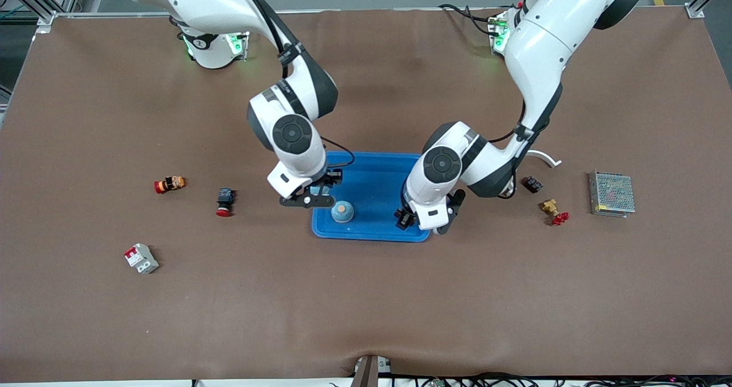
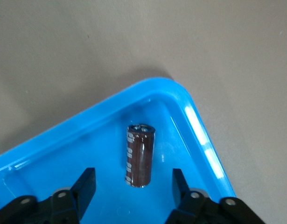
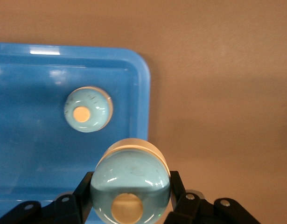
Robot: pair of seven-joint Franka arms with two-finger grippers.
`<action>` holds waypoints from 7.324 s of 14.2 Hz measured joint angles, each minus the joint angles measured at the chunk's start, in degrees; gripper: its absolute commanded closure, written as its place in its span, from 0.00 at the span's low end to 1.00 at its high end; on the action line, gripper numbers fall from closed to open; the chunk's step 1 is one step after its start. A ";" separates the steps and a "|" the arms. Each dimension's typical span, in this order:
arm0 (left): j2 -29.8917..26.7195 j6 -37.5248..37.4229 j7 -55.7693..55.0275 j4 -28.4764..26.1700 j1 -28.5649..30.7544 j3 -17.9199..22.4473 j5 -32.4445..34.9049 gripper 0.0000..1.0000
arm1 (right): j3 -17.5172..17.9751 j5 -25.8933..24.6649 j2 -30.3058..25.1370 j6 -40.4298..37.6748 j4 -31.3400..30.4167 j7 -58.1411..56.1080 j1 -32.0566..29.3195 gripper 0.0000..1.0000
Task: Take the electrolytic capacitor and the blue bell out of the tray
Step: 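Grasp the second capacitor with the left gripper while the right gripper carries the bell, then carry the second capacitor to the valve while the right gripper lowers the bell, then release the capacitor with the left gripper while the right gripper releases the bell, then reach the right gripper into the tray and grasp the second bell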
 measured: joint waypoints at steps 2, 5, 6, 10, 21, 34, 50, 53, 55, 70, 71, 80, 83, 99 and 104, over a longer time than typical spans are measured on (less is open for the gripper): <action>0.90 0.00 -0.28 0.64 -0.17 0.16 0.00 0.33 | -0.04 0.00 -0.10 -1.90 1.06 -3.85 -1.94 0.46; 1.90 0.07 -0.72 0.75 -0.54 0.72 0.01 0.35 | -0.15 0.00 -0.12 -2.71 1.53 -10.84 -5.35 0.46; 2.17 0.26 -1.11 0.82 -0.79 1.06 0.01 0.36 | -0.18 0.00 -0.12 -2.79 1.53 -13.52 -6.66 0.47; 3.24 1.29 -1.98 0.98 -1.54 1.33 0.01 0.44 | -0.26 0.00 -0.12 -3.01 1.53 -23.39 -11.81 0.47; 2.93 1.96 -1.98 3.26 -1.70 1.77 0.32 1.00 | -0.43 -0.03 -0.02 -2.94 1.52 -43.18 -21.12 0.47; -8.82 -18.18 21.49 0.66 15.37 1.76 -0.21 1.00 | -0.66 -1.49 5.88 6.00 2.10 -61.57 -30.00 0.48; -8.90 -6.45 43.64 -13.95 30.19 1.87 3.60 1.00 | -0.66 -1.55 12.81 17.13 2.15 -69.16 -32.95 0.48; -8.59 -4.24 43.50 -15.25 30.25 1.86 3.60 1.00 | -0.66 -1.56 13.51 17.69 2.16 -69.27 -33.02 0.48; -8.18 -2.78 43.35 -15.53 30.23 1.81 3.60 1.00 | -0.66 -1.56 13.62 17.72 2.16 -69.29 -33.03 0.48; -10.84 -10.67 41.61 -9.05 29.50 -1.27 3.60 0.00 | -0.66 -1.48 13.64 18.24 3.17 -69.32 -33.59 0.00; -11.60 -12.38 41.61 -8.25 29.49 -1.83 3.60 0.00 | -0.54 -1.41 13.63 18.02 3.87 -69.29 -33.58 0.00; -21.64 -23.65 50.93 -5.00 29.63 -2.63 3.53 0.00 | 1.11 0.42 8.78 -2.58 10.71 -46.47 -27.45 0.00; -24.53 -30.51 55.99 -0.23 31.19 -2.60 -0.25 0.00 | 1.22 0.45 7.05 -5.14 10.71 -35.61 -23.86 0.00; -39.67 -44.15 86.23 2.94 30.19 6.28 -6.76 0.00 | 1.38 4.79 5.09 -0.30 10.33 5.67 -5.27 0.00; -43.60 -47.14 87.56 0.74 25.40 12.31 -9.06 0.00 | 1.31 4.79 5.54 5.82 9.70 14.33 -1.05 0.00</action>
